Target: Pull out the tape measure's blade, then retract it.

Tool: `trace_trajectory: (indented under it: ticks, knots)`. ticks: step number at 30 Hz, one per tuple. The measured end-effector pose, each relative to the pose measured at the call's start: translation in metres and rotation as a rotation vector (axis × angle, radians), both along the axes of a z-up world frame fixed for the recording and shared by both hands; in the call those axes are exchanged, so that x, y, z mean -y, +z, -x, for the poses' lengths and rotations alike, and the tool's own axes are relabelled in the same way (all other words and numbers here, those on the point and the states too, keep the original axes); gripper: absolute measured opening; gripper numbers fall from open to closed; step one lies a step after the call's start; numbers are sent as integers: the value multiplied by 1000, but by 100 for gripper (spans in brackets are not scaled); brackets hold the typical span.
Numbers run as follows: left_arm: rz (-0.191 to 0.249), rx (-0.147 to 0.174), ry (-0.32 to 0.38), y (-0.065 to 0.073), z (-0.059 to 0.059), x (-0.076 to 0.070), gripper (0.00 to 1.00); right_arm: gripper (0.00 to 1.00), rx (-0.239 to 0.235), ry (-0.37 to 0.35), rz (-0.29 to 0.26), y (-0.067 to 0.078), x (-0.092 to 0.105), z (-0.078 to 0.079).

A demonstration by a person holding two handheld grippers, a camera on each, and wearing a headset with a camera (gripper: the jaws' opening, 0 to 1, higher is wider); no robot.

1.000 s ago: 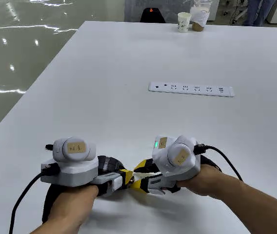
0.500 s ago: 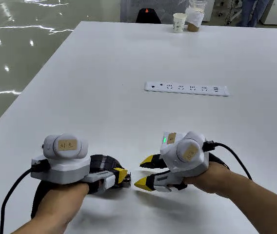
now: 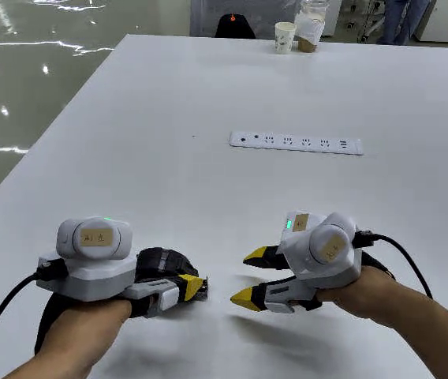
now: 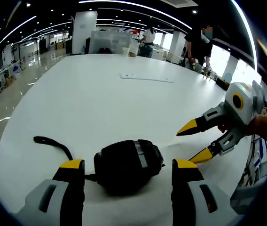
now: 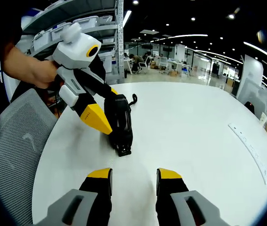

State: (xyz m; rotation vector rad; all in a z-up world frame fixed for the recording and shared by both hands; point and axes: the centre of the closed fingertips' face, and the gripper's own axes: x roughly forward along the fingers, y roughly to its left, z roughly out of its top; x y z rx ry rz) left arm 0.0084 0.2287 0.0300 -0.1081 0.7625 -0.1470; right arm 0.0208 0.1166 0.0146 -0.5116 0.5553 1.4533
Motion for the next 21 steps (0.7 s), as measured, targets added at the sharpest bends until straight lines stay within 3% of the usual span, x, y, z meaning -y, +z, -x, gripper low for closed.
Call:
trace_trajectory:
  ticks: [9,21]
  knots:
    - [-12,12,-37,-2,10,1,73,42,-1,-55,-3,3,21,1]
    - [-16,53,-107,0,22,3,77,49,2,-142,-17,8,50,5]
